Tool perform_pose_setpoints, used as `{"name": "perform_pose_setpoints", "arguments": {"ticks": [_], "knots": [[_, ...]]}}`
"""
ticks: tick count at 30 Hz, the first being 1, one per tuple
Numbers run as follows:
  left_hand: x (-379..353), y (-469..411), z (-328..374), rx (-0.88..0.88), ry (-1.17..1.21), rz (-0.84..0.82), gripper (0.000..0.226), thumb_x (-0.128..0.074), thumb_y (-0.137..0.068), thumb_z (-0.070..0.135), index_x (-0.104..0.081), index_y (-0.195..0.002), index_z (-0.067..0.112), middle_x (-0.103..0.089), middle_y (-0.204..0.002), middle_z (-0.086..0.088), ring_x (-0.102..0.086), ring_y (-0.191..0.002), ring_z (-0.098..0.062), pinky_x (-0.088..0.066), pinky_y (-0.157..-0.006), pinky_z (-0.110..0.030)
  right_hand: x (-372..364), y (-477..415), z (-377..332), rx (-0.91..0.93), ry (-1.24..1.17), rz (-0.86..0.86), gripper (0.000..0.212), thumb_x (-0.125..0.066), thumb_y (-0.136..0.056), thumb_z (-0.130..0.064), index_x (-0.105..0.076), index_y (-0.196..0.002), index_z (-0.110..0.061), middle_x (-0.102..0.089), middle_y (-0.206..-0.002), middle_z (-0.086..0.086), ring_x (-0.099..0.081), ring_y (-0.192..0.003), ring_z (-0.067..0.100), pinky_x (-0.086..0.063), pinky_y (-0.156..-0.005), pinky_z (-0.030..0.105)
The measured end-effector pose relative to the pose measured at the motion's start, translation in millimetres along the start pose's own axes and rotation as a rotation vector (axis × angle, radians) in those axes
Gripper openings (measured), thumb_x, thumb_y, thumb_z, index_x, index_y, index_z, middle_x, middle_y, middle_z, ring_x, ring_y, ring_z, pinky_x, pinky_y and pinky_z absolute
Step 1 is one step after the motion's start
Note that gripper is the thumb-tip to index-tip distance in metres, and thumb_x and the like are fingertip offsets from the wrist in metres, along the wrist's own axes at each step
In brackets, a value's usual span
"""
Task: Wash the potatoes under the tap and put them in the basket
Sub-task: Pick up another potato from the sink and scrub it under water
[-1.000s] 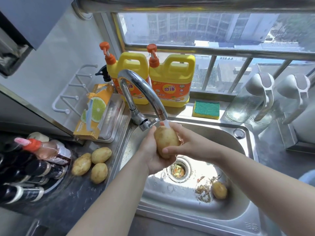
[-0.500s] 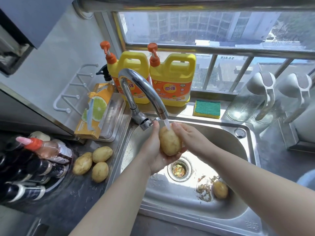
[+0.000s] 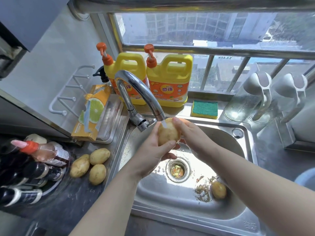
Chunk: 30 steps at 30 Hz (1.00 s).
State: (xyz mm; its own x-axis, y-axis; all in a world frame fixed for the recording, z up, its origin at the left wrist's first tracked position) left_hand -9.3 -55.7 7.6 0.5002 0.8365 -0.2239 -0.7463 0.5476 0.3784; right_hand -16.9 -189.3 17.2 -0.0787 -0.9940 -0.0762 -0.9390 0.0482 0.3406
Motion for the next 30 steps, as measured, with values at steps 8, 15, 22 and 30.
{"name": "perform_pose_setpoints", "arguments": {"ticks": [8,15,22,30], "knots": [[-6.6,-5.2,1.3,-0.046,-0.048,0.14,0.03,-0.059,-0.091,0.053,-0.065,-0.114,0.035,-0.061,-0.081,0.001,-0.053,-0.058,-0.013,-0.041,-0.05,-0.024,-12.0,6.8,1.2,0.079,0.056,0.066,0.056,-0.048,-0.1,-0.054,-0.062,-0.104,0.0,-0.068,-0.084,0.014,-0.062,-0.07,0.02,-0.05,-0.072,0.038],[-16.0,6.7,-1.0,0.115,0.206,-0.112,0.035,-0.047,-0.104,0.014,-0.048,-0.139,0.018,-0.06,-0.1,-0.014,-0.064,-0.08,-0.022,-0.061,-0.077,-0.039,-2.6,7.1,15.9,-0.042,-0.11,0.06,0.036,-0.04,-0.109,-0.036,-0.067,-0.096,-0.017,-0.071,-0.077,-0.004,-0.063,-0.071,0.009,-0.048,-0.07,0.025],[-15.9,-0.9,-5.3,0.045,0.077,0.1,0.043,-0.055,-0.102,0.032,-0.047,-0.143,0.023,-0.063,-0.113,-0.015,-0.064,-0.084,-0.022,-0.055,-0.09,-0.062,-12.1,5.7,0.8,0.037,0.016,0.159,0.036,-0.037,-0.11,-0.035,-0.06,-0.097,-0.011,-0.063,-0.086,0.01,-0.059,-0.076,0.019,-0.048,-0.069,0.039],[-9.6,4.2,-3.1,0.044,0.072,0.024,0.056,-0.061,-0.098,0.011,-0.041,-0.148,0.025,-0.06,-0.102,-0.008,-0.061,-0.078,-0.016,-0.055,-0.092,-0.058,-13.3,5.4,5.1,-0.023,-0.09,0.1,0.035,-0.04,-0.109,-0.037,-0.065,-0.091,-0.019,-0.072,-0.075,-0.008,-0.066,-0.074,0.006,-0.051,-0.08,0.03]]}}
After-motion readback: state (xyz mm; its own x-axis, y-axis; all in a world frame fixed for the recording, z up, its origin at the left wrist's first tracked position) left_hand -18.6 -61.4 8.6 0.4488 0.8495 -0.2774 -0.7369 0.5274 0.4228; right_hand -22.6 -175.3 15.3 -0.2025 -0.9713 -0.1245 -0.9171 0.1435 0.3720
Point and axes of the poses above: each hand's wrist, its own y-axis away from the middle knuckle, its own x-axis out of the back of the hand, z = x × y, the point moved 5 cm from there along -y, towards the middle knuckle
